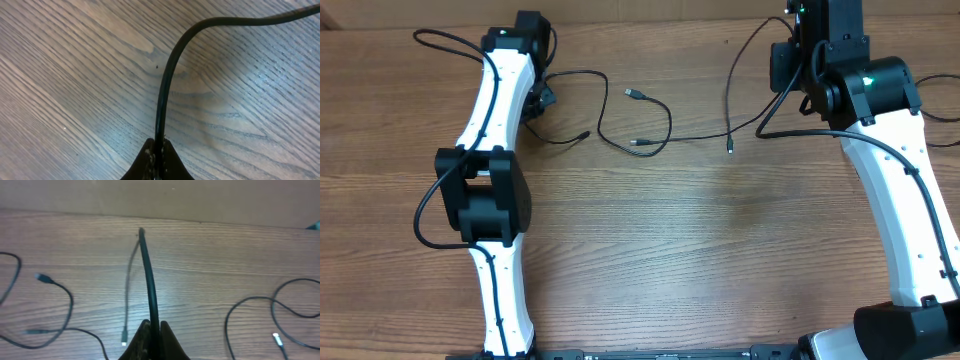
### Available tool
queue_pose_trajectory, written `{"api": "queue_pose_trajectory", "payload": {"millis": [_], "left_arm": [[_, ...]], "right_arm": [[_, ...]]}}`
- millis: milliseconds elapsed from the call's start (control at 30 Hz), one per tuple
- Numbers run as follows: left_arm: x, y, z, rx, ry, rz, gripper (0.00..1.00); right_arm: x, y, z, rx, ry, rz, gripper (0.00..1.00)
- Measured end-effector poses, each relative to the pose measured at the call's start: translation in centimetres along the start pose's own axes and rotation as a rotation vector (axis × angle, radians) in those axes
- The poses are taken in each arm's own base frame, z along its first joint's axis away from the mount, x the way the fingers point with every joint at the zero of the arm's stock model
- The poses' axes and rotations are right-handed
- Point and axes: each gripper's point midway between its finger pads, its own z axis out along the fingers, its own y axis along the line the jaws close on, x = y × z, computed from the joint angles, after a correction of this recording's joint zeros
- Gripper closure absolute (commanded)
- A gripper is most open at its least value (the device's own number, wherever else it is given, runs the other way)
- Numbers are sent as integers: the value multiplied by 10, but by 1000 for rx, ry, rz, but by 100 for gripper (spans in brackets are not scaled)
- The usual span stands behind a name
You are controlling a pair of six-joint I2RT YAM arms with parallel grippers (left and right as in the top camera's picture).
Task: Untangle cables
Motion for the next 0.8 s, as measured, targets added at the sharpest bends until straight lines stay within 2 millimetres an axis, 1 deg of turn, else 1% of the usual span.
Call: {"api": "queue_pose_trajectory", "payload": {"millis": [133,233,300,400,433,467,500,533,633,700,800], "left_arm": [[1,-5,0,28,10,-4,96],[2,-7,0,35,16,-4,96],[3,-7,0,37,19,-4,96],[3,-7,0,40,21,-3,96],[3,-7,0,40,21,-3,96],[3,-7,0,40,21,-3,96],[3,-8,0,42,22,-3,96],[3,-8,0,44,24,-2,96],[5,-10,0,54,33,-2,96],[6,-11,0,59,38,-2,96],[6,-11,0,63,41,-2,96]], "right_arm": [[-4,0,0,1,-17,38,96],[-12,-9,0,37,-50,66,96],[-24,-21,1,70,-98,96,96],[-50,-42,0,114,-202,152,96],[-55,-47,-1,122,-225,163,96],[-61,-51,-4,131,-247,172,96],[-71,-55,-10,136,-282,180,96],[-75,-55,-13,135,-296,181,96],[-100,-57,-36,128,-381,190,96],[-113,-60,-49,130,-424,193,96],[-115,-62,-54,139,-432,173,96]]}}
